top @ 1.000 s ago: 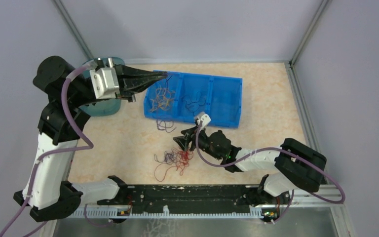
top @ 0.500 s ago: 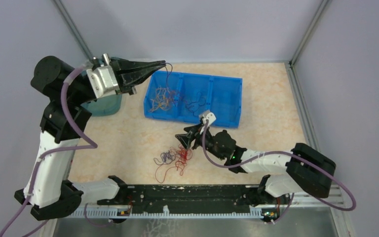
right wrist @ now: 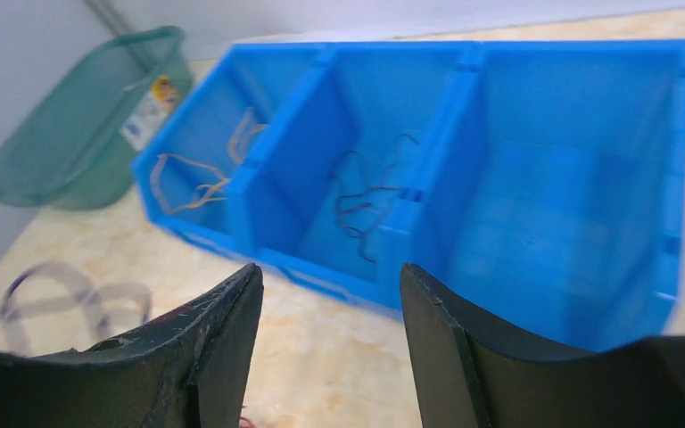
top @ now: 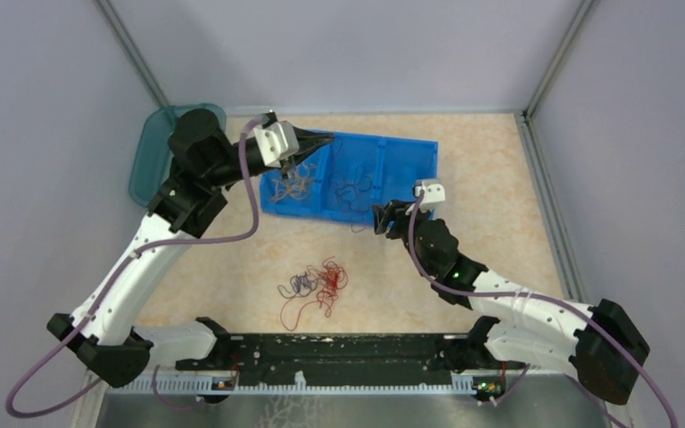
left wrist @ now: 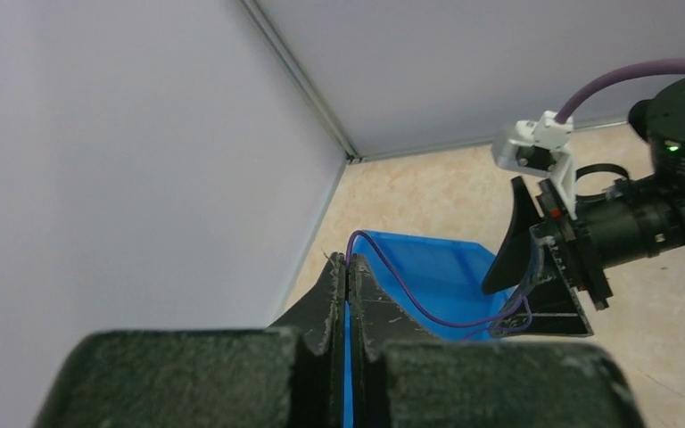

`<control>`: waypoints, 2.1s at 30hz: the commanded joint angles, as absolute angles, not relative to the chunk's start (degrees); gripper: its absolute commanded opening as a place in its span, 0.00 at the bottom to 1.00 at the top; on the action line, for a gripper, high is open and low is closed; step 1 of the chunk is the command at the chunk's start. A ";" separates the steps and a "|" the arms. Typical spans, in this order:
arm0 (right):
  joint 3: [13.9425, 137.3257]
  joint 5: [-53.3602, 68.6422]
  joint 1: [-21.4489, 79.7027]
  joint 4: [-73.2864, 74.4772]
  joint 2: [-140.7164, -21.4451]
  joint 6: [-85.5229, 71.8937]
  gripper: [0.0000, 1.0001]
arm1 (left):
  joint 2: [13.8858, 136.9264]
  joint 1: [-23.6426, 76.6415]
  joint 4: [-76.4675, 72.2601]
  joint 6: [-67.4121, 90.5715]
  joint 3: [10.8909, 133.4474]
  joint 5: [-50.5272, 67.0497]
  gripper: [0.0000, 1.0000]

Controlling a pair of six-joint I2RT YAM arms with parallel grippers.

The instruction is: Untangle the cables

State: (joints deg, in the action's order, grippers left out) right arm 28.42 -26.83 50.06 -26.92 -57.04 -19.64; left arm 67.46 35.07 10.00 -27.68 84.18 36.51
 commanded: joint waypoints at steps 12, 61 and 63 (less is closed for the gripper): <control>25.77 -38.50 45.23 -21.15 -51.15 -21.84 0.58 | 83.56 35.25 -6.20 -34.18 81.16 25.13 0.00; 28.17 -12.49 44.56 -27.09 -56.75 -18.80 0.53 | 65.73 32.45 56.34 -92.05 47.37 36.36 0.71; 28.27 -12.38 44.57 -27.11 -56.91 -18.89 0.52 | 65.41 34.23 54.05 -92.58 46.17 36.34 0.68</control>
State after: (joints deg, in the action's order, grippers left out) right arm 25.28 -14.02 44.82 -22.70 -56.77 -19.11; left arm 66.92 31.31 54.46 -82.67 48.10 36.56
